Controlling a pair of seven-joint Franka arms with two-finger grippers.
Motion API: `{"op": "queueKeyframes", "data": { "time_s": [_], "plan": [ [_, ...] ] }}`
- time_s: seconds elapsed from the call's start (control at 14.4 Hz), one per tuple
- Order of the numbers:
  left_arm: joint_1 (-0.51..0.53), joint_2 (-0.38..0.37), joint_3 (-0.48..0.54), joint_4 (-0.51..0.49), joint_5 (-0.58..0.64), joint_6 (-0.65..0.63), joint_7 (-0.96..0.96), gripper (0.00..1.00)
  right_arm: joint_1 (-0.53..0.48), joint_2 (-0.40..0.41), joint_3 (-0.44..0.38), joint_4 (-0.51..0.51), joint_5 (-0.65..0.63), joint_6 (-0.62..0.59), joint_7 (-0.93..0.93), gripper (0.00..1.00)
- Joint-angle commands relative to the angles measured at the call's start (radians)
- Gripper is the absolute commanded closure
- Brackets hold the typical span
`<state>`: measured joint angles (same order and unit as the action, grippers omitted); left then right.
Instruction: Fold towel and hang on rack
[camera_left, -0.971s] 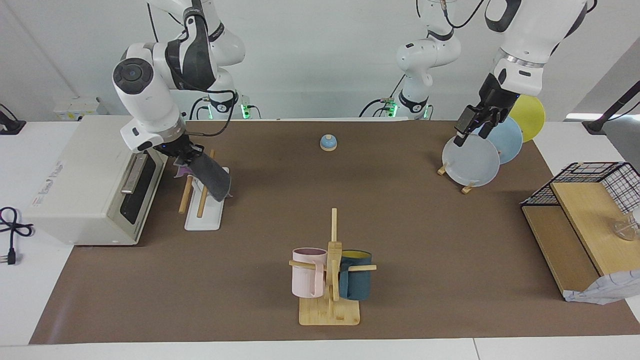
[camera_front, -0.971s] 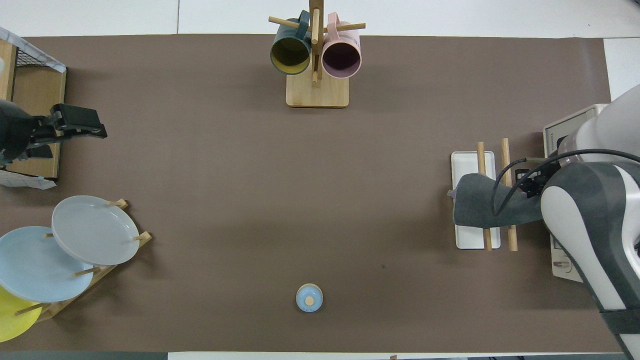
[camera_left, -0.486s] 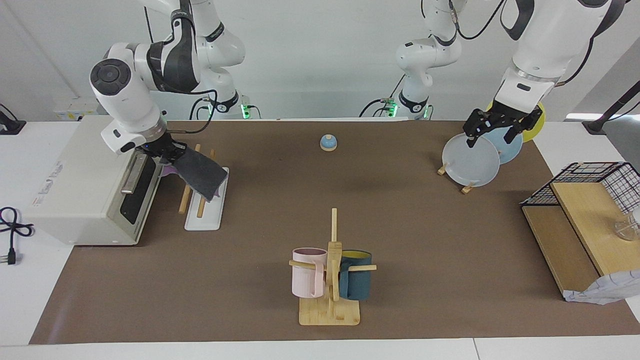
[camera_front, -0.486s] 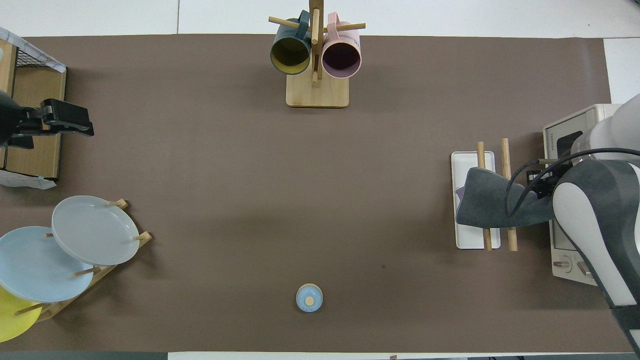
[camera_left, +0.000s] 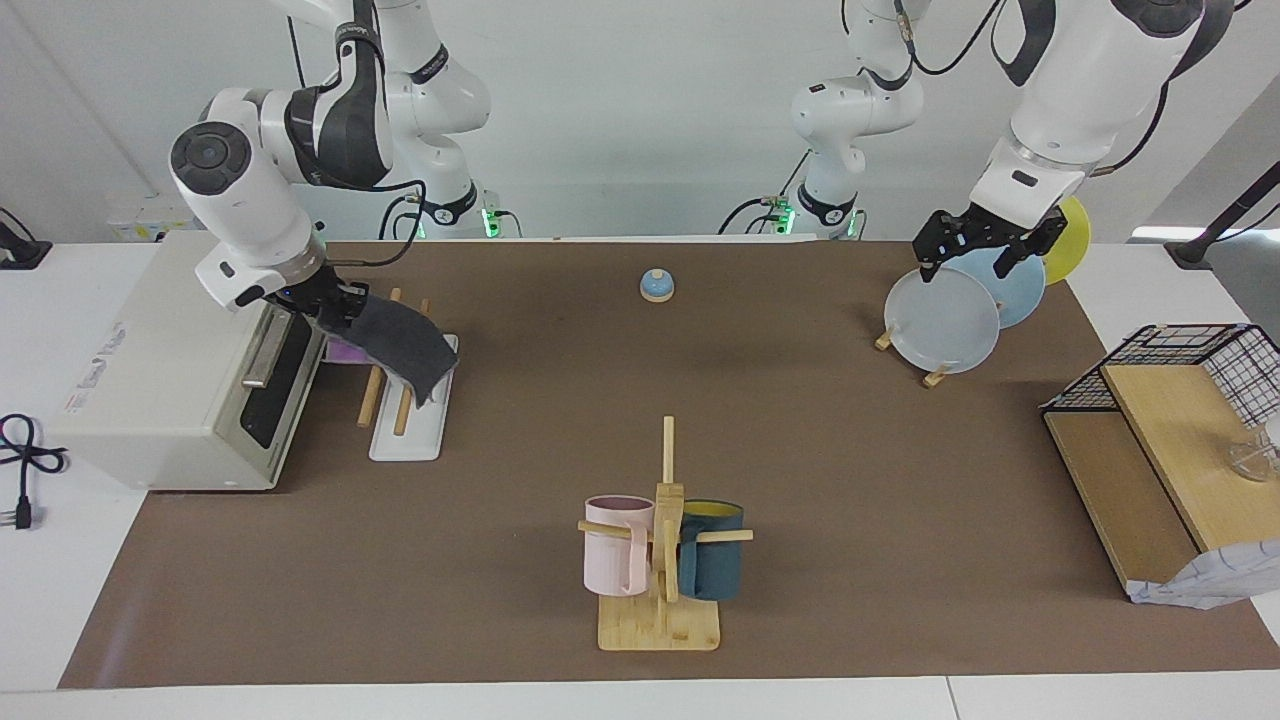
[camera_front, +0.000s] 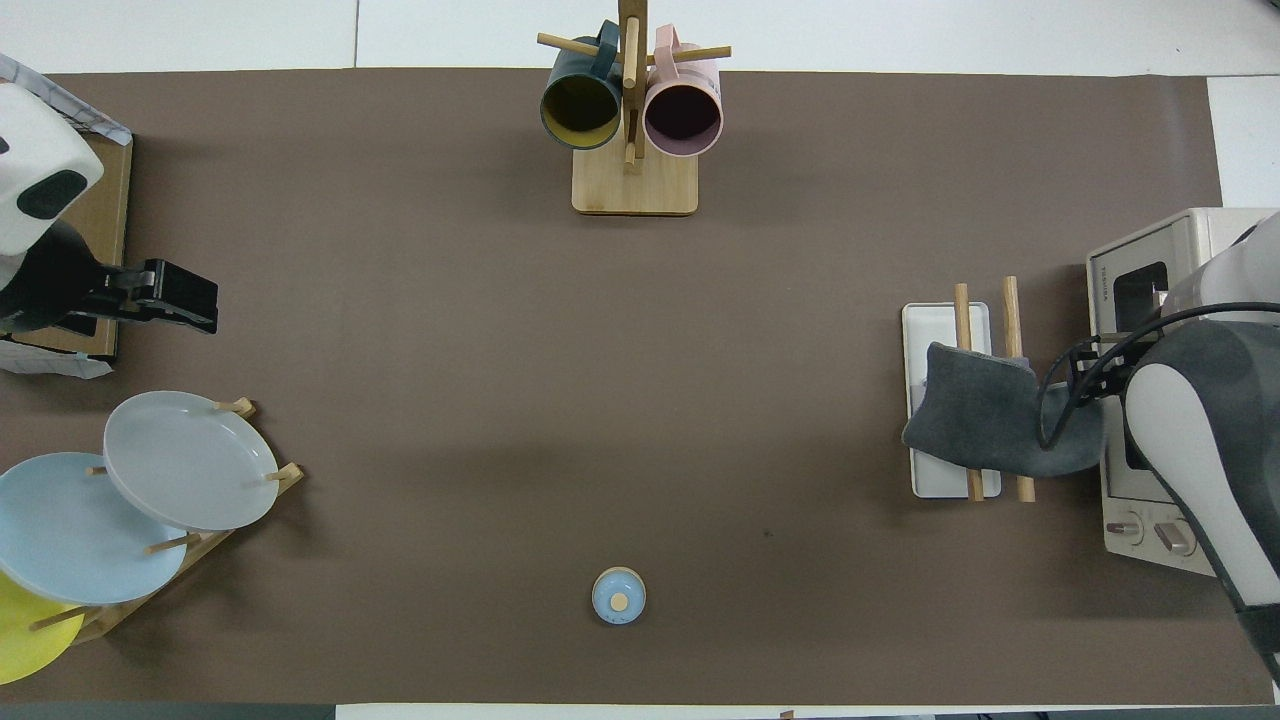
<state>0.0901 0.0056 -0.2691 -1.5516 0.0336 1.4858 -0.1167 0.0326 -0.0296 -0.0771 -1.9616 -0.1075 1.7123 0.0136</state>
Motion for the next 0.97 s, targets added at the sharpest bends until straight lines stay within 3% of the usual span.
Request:
{"op": "queueKeyframes", "data": {
  "time_s": [0.0,0.35,0.62,0.9],
  "plan": [
    [-0.079,-0.059,0.097,-0.045,-0.052,0.004,0.015,0.00,-0.020,-0.021,0.011,-0.011,-0.018,0.006,-0.030,0.00],
    [-0.073,-0.081,0.099,-0.050,-0.064,0.013,0.015,0.00,-0.008,-0.042,0.019,0.065,-0.017,-0.042,-0.029,0.00],
    [-0.073,-0.081,0.099,-0.048,-0.063,0.011,0.023,0.00,-0.008,-0.024,0.020,0.263,-0.004,-0.232,-0.024,0.00],
    [-0.069,-0.081,0.099,-0.048,-0.063,0.010,0.012,0.00,-0.022,-0.016,0.014,0.322,-0.001,-0.290,-0.026,0.00]
  ]
}}
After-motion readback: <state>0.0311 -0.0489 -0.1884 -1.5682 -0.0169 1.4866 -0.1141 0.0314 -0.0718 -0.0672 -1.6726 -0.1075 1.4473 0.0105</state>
